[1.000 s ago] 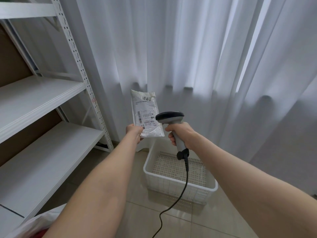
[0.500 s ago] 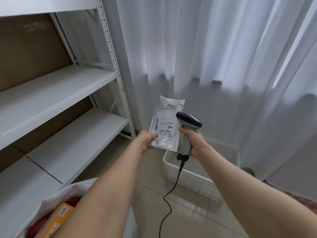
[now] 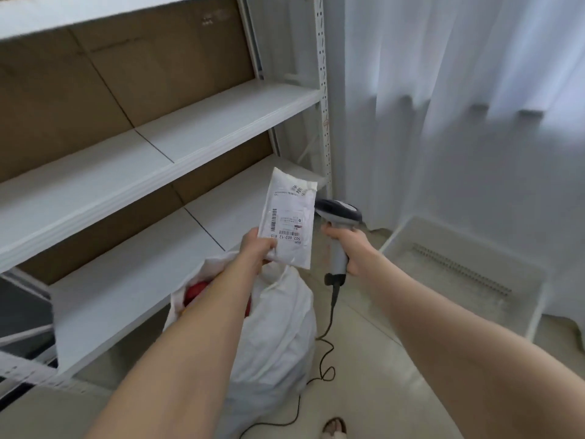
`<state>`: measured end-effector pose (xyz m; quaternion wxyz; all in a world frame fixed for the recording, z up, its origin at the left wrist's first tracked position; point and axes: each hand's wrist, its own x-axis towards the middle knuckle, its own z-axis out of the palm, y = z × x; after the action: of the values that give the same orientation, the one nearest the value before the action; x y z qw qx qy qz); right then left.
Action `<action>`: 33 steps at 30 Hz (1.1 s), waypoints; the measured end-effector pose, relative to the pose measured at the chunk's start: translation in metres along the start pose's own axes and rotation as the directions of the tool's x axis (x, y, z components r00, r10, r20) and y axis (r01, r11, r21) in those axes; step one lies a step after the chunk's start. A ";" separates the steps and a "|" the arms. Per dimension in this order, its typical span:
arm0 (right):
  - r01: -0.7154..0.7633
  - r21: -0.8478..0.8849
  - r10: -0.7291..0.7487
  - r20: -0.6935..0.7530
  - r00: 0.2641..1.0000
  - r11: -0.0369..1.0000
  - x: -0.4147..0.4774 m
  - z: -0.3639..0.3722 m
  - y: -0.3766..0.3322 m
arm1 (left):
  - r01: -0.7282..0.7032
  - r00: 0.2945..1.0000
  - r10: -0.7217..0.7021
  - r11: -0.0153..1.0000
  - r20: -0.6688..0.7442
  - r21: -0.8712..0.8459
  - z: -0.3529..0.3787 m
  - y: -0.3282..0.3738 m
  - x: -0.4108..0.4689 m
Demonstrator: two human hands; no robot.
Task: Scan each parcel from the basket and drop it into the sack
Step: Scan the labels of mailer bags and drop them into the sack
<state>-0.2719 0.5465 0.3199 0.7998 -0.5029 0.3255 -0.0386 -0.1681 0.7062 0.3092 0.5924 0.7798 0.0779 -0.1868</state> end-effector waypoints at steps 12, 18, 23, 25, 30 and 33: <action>-0.222 -0.034 0.222 0.005 0.975 0.974 0.022 0.075 0.091 | 0.162 0.961 -0.051 0.902 -0.272 0.401 -0.105 -0.083 0.013; -0.302 -0.081 0.294 -0.102 0.950 0.950 0.080 0.104 0.138 | 0.218 0.967 -0.069 0.718 -0.244 0.661 -0.131 -0.129 0.081; -0.377 -0.130 0.360 -0.139 0.923 0.917 0.141 0.127 0.178 | 0.157 0.988 -0.104 0.693 -0.117 0.704 -0.125 -0.168 0.152; -0.407 -0.136 0.390 -0.135 0.911 0.903 0.165 0.132 0.192 | 0.110 0.983 -0.182 0.646 0.013 0.755 -0.117 -0.190 0.179; -0.488 -0.168 0.454 -0.206 0.867 0.857 0.205 0.141 0.222 | -0.114 0.876 -0.404 0.361 0.265 0.926 -0.100 -0.236 0.212; -0.524 -0.222 0.480 -0.225 0.848 0.822 0.217 0.141 0.237 | -0.218 0.921 -0.261 0.264 0.287 0.940 -0.102 -0.247 0.220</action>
<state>-0.0858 0.6890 0.0586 0.6751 -0.5006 0.5113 0.1796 -0.0301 0.8517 0.0270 -0.0039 0.9217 -0.1594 -0.3535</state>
